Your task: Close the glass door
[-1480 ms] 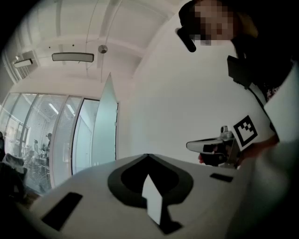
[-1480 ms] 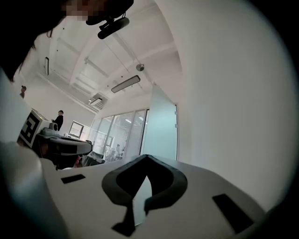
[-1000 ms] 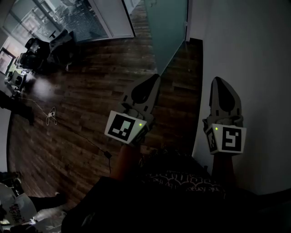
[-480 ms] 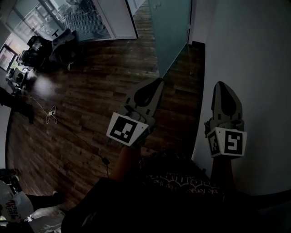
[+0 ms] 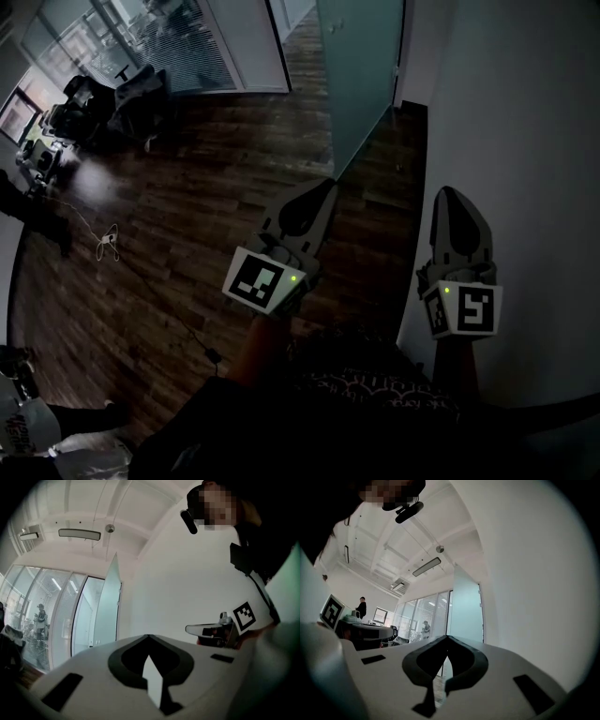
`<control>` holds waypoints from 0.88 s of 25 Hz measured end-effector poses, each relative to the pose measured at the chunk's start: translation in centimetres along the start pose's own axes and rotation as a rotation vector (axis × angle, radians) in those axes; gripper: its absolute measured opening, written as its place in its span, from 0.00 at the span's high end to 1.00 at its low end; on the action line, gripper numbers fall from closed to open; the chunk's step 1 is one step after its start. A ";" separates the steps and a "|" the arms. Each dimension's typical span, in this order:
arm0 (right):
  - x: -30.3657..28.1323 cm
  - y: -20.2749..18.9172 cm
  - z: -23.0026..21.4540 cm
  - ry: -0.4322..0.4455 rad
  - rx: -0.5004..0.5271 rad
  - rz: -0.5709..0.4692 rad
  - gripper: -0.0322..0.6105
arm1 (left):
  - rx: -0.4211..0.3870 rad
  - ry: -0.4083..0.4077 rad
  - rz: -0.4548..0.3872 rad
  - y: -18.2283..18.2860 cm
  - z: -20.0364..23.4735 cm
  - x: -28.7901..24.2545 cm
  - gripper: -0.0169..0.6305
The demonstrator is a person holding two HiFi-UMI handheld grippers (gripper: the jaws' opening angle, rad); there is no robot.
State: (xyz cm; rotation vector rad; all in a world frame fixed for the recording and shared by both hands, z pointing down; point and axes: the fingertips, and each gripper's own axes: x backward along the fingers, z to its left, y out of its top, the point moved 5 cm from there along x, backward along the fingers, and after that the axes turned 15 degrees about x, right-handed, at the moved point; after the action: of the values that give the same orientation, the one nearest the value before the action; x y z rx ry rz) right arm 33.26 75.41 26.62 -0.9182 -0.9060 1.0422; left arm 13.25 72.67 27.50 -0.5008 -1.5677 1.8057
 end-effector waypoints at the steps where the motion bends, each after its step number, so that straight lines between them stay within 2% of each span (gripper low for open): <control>1: 0.0 0.0 0.2 0.009 -0.005 0.000 0.95 | 0.003 -0.001 0.002 0.0 0.1 0.2 0.97; 22: -1.5 0.7 3.3 0.018 0.011 0.018 0.95 | 0.046 -0.019 0.022 0.1 2.4 2.3 0.97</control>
State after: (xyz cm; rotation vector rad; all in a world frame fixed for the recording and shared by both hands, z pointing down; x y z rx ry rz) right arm 29.61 74.76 26.82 -0.9265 -0.8773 1.0523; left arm 10.00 72.65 28.17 -0.4824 -1.5351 1.8640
